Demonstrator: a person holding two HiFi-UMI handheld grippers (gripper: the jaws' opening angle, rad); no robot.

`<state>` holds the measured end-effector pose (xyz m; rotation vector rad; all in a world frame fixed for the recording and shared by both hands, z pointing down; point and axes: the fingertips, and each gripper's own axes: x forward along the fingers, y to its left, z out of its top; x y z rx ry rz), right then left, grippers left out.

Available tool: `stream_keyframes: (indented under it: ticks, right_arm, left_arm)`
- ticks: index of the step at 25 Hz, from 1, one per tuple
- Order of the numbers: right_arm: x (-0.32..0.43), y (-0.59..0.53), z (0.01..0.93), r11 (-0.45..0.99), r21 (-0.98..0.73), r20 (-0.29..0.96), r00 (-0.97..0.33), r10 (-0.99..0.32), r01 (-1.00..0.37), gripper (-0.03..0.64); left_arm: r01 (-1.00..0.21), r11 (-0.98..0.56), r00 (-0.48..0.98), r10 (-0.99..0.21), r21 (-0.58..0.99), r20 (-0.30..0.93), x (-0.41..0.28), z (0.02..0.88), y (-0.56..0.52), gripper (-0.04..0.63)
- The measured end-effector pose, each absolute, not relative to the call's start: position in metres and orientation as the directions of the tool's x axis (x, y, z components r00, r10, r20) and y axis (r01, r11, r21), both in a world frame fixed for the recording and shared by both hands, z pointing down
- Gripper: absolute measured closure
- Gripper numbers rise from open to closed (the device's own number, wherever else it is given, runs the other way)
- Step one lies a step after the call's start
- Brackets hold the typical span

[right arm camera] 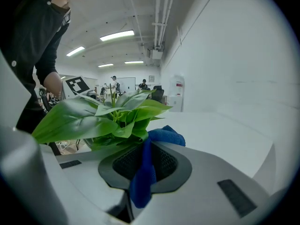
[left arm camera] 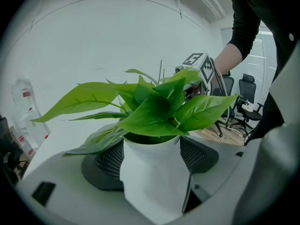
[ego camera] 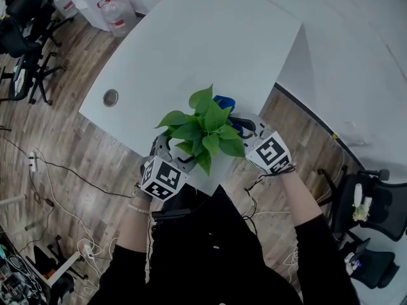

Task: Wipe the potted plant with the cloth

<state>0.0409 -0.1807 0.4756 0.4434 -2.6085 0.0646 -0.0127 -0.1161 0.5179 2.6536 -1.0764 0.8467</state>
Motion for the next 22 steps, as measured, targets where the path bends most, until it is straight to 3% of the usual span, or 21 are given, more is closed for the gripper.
stream_keyframes:
  ticks: [6, 22]
  right_arm:
    - [0.044, -0.159, 0.499, 0.94, 0.008, 0.52, -0.802, -0.294, -0.34, 0.537]
    - [0.045, -0.122, 0.518, 0.805, -0.059, 0.497, -0.717, -0.489, -0.59, 0.537]
  left_arm:
    - [-0.681, -0.729, 0.581, -0.594, -0.066, 0.556, -0.015, 0.518, -0.116, 0.21]
    - [-0.709, -0.703, 0.56, -0.608, -0.054, 0.562, -0.016, 0.52, -0.117, 0.213]
